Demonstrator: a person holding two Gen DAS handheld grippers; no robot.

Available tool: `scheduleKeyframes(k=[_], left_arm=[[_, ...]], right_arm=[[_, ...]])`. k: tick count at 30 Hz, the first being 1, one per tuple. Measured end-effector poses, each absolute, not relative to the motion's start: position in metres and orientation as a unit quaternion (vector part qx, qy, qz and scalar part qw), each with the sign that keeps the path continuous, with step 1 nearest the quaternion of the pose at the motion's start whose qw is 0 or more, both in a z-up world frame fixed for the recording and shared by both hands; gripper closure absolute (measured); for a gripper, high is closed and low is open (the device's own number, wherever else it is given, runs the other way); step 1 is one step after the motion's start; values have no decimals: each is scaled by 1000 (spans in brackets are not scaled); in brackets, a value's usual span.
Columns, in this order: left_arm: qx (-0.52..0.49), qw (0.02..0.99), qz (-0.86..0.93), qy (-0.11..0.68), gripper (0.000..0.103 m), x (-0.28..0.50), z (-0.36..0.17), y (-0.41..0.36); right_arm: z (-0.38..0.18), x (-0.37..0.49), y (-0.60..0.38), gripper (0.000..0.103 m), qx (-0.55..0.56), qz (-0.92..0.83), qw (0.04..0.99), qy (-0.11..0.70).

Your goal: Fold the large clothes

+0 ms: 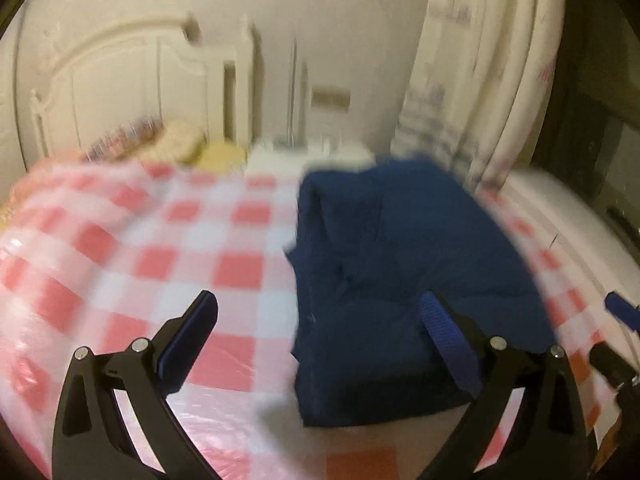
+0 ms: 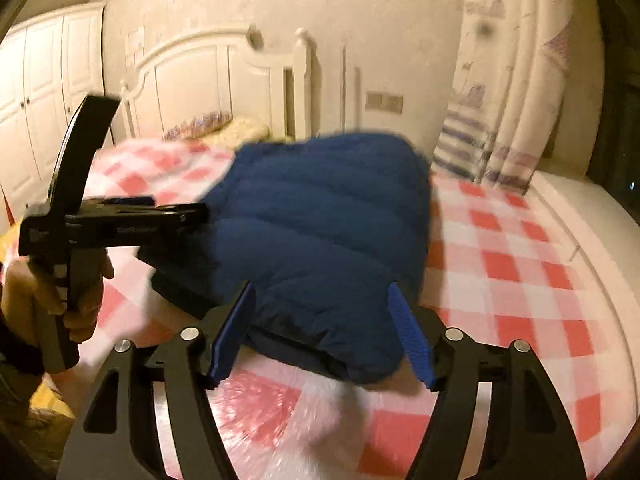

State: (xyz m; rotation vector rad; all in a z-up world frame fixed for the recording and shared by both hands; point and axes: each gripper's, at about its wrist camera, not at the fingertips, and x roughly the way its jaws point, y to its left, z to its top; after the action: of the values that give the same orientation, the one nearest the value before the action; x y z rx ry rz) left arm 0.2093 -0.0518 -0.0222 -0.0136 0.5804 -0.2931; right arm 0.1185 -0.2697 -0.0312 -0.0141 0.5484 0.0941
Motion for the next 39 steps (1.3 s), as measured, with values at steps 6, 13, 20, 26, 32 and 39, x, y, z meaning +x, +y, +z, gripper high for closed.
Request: scheduleKeyframes(k=[6,13,20,26,32,39], left_arm=[[54,974,-85,201,2,135,44,-33],[87,979,-90,161,2,70,40,-41],[50,968,-120,215,2,66,12,-43],[54,965,-120,227,2,66,-3,-44],[60,967,-112,222,2,64,-7,-42],[63,967,-110,222,2,63,-8,-43]], right_arm=[[41,57,-280,5,17,22,986,167],[44,26,-259,5,3,9,985,171],[18,19,-229,5,-28,23,976,215],[-1,25,-220,5,-21,26,970,239],[-10,30,-222,5,5,32,968,250],[-13,30,-226,5,13,32,966,256]])
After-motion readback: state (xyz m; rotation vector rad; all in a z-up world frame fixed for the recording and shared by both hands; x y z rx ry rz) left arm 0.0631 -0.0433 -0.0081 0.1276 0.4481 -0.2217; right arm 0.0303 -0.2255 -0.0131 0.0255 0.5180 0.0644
